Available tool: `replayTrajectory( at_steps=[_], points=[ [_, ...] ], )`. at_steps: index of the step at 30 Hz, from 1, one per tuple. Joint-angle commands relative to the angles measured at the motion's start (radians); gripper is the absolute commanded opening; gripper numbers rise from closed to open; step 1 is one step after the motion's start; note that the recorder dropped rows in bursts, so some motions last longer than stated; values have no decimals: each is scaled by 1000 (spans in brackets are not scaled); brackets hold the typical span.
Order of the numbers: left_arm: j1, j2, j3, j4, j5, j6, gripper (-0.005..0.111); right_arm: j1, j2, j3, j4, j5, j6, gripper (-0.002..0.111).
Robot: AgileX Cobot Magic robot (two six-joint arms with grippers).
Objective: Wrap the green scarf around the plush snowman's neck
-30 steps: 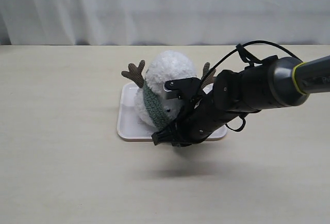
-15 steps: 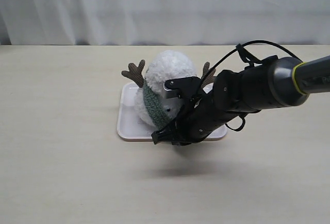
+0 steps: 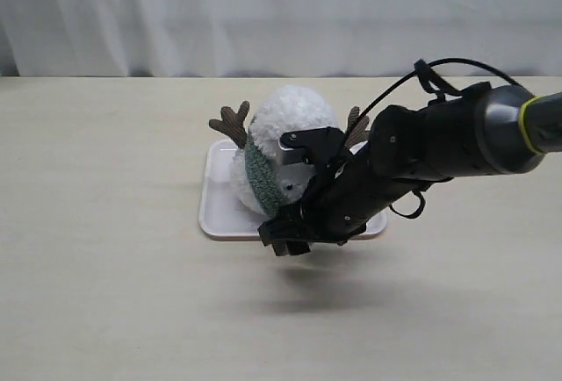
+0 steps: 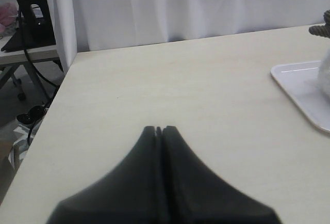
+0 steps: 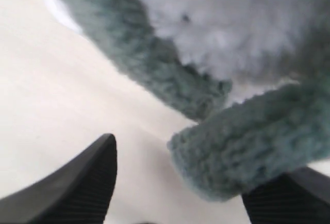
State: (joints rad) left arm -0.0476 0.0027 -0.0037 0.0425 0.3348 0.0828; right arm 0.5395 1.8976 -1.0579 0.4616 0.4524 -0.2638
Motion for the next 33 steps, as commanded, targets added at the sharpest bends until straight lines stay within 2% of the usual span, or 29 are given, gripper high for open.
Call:
replayTrajectory(
  at_steps=[1, 19, 33],
  points=[
    [1, -3, 4, -2, -13, -1, 0, -2, -88, 1, 1, 29, 15, 64],
    [1, -3, 4, -2, -10, -1, 0, -2, -380, 1, 30, 275, 44, 64],
    [1, -3, 4, -2, -10, -1, 0, -2, -763, 3, 113, 420, 9, 62]
  ],
)
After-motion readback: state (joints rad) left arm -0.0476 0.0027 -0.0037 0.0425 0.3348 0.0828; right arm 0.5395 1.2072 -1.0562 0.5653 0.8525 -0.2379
